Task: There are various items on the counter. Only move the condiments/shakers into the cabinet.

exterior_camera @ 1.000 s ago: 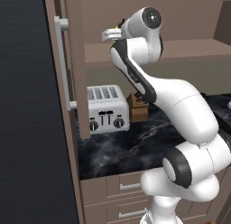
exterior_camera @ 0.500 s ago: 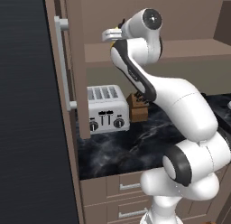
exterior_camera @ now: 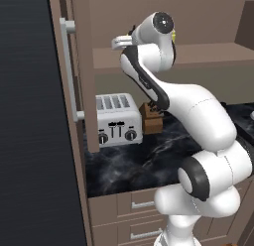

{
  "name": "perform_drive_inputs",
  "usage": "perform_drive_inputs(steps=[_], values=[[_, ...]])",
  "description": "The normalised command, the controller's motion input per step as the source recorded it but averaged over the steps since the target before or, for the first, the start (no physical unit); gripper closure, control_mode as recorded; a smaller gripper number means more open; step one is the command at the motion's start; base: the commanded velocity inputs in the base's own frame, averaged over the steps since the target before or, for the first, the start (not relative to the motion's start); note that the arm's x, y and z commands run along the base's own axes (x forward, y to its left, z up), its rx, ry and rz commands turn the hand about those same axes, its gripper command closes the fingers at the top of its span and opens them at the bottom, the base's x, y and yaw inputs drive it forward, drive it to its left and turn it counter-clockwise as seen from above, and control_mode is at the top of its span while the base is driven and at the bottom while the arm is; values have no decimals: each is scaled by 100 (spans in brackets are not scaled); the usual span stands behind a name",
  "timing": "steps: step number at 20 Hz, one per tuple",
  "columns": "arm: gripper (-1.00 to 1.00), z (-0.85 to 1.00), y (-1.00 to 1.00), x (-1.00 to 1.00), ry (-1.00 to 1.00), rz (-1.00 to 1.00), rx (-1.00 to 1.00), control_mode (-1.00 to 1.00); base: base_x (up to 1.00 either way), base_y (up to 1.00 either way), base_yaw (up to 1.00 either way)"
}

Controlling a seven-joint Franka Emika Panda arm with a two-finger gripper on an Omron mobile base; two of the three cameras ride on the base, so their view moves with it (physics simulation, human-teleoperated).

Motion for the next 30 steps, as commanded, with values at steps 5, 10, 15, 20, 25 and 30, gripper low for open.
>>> perform_drive_inputs(steps=[5, 10, 15, 20, 25, 30], values=[[100, -4, 0, 3, 2, 0, 0, -100, 0, 0, 0], [100, 15, 0, -1, -1, 0, 0, -100, 0, 0, 0], [100, 19, 0, 2, -1, 0, 0, -100, 0, 0, 0], [100, -3, 0, 24, 0, 0, -4, -100, 0, 0, 0], [100, -3, 3, 39, 0, -1, -2, -100, 0, 0, 0], [100, -2, 1, 26, 0, -1, 0, -100, 0, 0, 0]])
